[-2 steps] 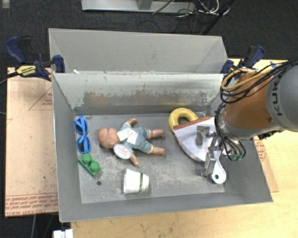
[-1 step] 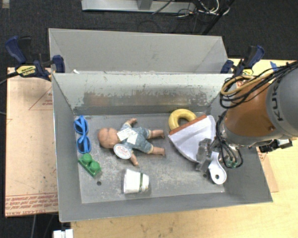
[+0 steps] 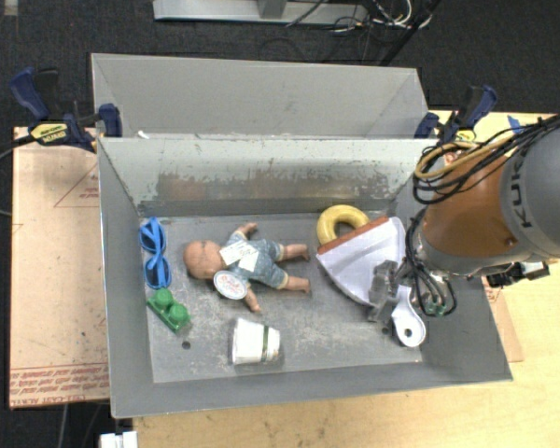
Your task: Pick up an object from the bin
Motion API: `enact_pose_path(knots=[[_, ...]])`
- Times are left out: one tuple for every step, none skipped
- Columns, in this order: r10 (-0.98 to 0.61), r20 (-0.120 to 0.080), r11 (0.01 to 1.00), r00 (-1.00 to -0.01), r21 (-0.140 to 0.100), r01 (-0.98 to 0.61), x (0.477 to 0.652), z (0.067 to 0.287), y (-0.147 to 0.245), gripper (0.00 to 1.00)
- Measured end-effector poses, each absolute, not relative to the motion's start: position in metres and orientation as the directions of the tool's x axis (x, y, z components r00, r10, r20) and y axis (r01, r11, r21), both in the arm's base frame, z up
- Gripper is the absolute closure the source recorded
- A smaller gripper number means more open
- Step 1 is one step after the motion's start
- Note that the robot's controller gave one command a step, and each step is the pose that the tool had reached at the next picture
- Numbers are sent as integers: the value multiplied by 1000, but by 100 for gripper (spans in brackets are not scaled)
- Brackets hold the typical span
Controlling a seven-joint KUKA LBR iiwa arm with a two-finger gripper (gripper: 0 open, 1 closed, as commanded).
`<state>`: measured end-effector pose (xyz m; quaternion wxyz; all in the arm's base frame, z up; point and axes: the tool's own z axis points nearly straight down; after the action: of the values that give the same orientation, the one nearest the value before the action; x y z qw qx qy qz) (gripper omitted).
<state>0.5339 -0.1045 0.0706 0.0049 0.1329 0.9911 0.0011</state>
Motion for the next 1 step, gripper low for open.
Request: enact_pose_path(knots=[[263, -3, 965, -965, 3, 263, 532, 75, -104, 100]])
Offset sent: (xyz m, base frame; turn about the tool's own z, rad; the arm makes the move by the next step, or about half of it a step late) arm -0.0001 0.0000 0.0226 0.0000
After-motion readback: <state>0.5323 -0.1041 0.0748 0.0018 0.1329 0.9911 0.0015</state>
